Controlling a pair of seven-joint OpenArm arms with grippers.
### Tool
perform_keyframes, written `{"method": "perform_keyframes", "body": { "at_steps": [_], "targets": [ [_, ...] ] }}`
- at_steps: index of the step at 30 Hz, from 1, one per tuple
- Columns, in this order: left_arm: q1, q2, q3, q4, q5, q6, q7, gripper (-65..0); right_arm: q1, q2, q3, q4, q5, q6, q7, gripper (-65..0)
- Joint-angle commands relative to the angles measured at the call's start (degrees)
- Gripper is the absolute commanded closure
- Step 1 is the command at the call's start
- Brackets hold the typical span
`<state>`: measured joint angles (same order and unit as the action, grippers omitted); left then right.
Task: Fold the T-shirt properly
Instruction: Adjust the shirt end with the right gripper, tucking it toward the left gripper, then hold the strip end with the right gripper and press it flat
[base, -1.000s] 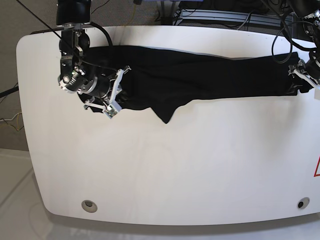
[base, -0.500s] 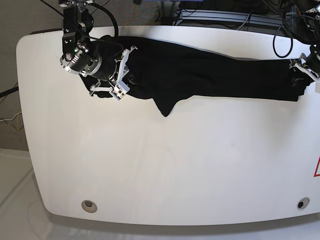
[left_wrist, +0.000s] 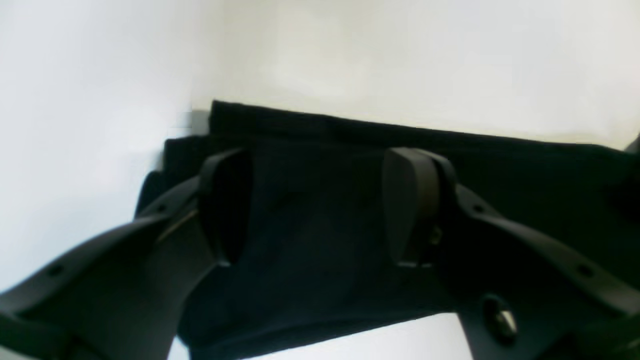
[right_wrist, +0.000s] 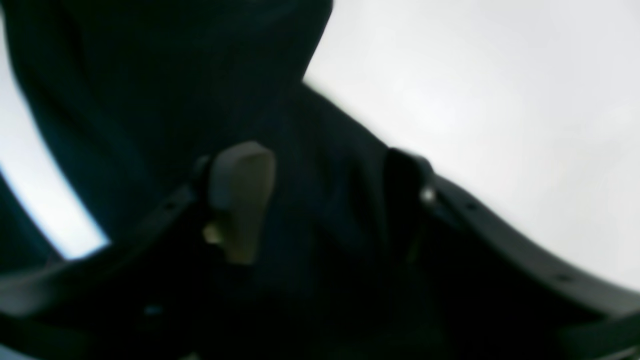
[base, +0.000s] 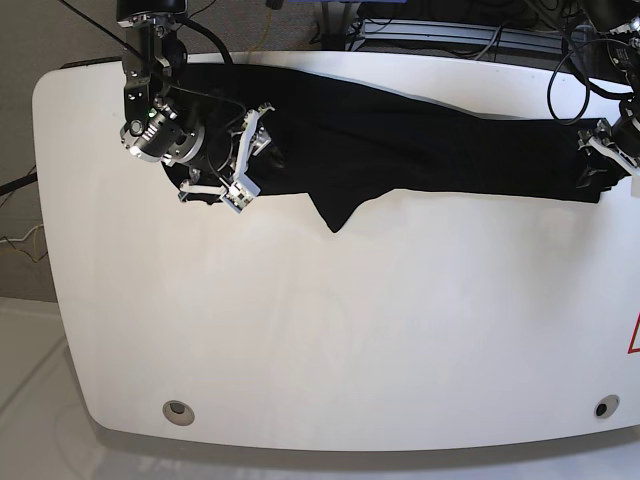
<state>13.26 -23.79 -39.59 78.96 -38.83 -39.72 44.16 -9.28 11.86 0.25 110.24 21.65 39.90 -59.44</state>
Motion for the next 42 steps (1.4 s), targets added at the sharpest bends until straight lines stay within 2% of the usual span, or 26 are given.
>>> {"method": "perform_keyframes", "body": {
  "at_steps": [1, 5, 12, 17, 22, 24, 32, 34, 42],
  "targets": [
    [-1.06, -0.34, -0.20, -0.23, -0.63, -0.24, -0.50, -37.2, 1.44, 0.22, -0.53, 1.18, 7.29, 0.10, -14.74, -6.2],
    [-0.98, -0.35, -0.13, -0.28, -0.67, -0.16, -0.78, -37.4, 1.10, 0.14, -0.36, 1.04, 6.59, 0.10, -12.82, 0.0],
    [-0.81, -0.48, 0.01, 0.13, -1.12, -0.21, -1.15, -37.9, -0.01, -0.27, -0.76, -0.75, 1.45, 0.10, -3.45, 0.0],
    [-0.54, -0.13, -0.12, -0.07, -1.15, -0.22, -1.05, -37.7, -0.30, -1.55, -0.92, -1.04, -1.57, 0.10, -0.70, -0.2],
    [-0.02, 0.42, -0.10, -0.30, -1.16, -0.20, -1.04, -37.4, -1.07, -3.21, -1.01, -0.81, -3.79, 0.10, 2.04, -3.5],
    [-0.27, 0.45, 0.25, -0.18, -0.66, 0.06, -1.09, -37.1, -2.98, -4.79, 0.52, -0.26, -4.82, 0.10, 4.85, -2.1],
    [-0.07, 0.26, 0.26, -0.06, -0.71, 0.21, -0.97, -37.0, -3.15, -5.56, 2.61, -1.18, -4.24, 0.10, 5.25, -1.1],
    [-0.13, -0.11, 0.06, 0.26, -0.66, 0.24, -1.29, -37.2, -3.35, -5.79, 4.83, -2.29, -3.46, 0.10, 6.44, 0.0],
    [-0.26, -0.12, 0.20, 0.37, -0.52, 0.36, -1.54, -36.9, -2.53, -5.04, 7.22, -6.89, -2.18, 0.10, 8.60, -0.4]
  ]
}}
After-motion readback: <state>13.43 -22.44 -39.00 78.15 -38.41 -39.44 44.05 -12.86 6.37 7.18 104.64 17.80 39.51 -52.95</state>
